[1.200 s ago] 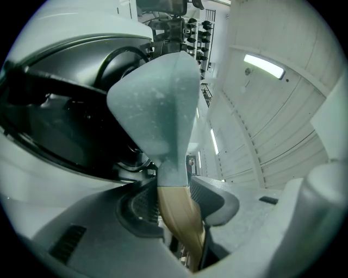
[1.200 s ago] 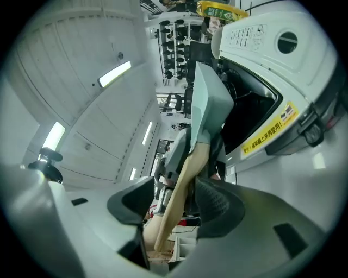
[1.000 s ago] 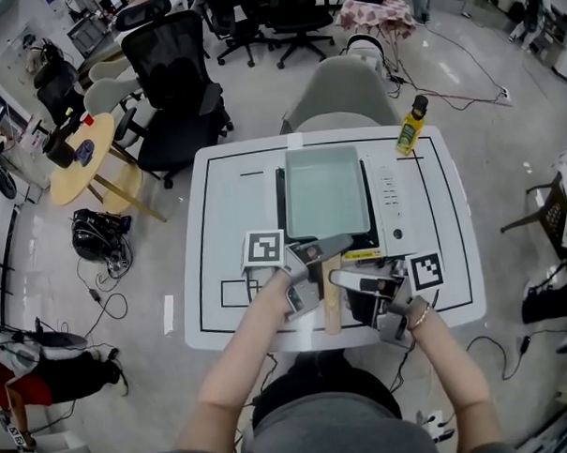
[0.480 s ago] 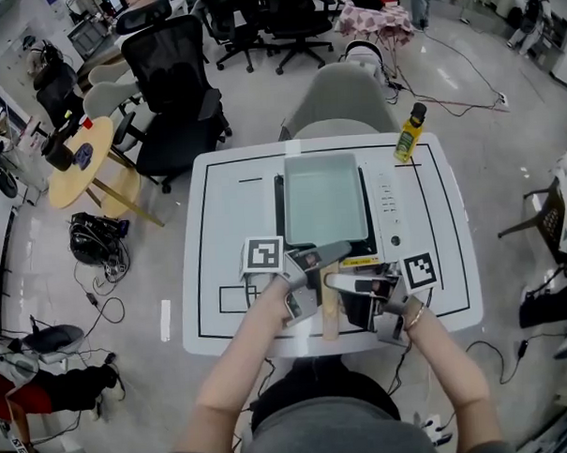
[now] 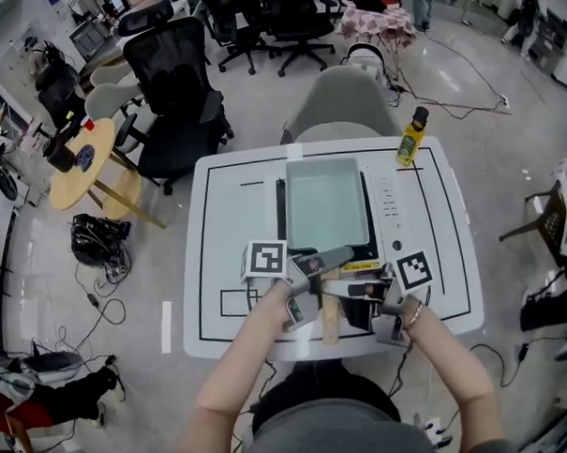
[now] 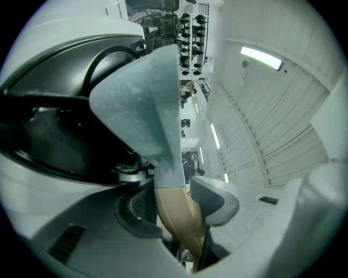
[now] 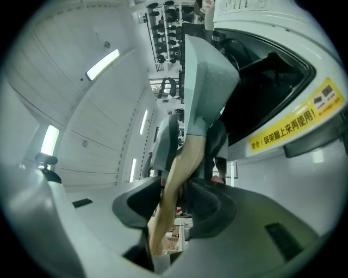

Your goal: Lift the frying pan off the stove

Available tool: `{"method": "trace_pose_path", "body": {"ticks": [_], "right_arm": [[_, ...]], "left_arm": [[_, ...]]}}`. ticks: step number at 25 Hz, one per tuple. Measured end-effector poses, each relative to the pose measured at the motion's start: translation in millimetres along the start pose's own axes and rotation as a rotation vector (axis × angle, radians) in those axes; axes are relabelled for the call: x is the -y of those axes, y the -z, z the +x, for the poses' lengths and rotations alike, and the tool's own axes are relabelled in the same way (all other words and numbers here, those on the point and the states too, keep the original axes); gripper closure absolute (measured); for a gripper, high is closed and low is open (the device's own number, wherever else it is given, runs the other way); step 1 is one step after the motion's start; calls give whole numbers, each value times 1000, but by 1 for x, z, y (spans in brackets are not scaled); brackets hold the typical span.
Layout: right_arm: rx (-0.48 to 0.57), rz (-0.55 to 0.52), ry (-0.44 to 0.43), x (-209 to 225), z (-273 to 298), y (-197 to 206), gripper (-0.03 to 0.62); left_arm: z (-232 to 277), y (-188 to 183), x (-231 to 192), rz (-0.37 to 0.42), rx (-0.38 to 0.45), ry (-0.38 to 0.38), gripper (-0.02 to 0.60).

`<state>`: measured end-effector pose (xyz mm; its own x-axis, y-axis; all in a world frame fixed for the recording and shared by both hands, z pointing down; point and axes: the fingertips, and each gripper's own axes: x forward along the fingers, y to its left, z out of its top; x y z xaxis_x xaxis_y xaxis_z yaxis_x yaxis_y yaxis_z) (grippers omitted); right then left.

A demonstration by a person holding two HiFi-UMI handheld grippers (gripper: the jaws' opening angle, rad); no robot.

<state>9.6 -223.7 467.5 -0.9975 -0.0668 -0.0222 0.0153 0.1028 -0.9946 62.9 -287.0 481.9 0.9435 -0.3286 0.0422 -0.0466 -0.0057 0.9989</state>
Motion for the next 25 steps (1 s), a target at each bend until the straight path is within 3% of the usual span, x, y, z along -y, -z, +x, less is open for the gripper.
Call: {"method": "trace_pose_path", "body": {"ticks": [16,25], "right_arm": [[48,-19,11,-1,1,-1,445],[57,-104,16,-19,2,0,442]], "left_arm": [[0,0,0,22,-5,-18,430],[-1,2,22,97,-4,13,431]]}}
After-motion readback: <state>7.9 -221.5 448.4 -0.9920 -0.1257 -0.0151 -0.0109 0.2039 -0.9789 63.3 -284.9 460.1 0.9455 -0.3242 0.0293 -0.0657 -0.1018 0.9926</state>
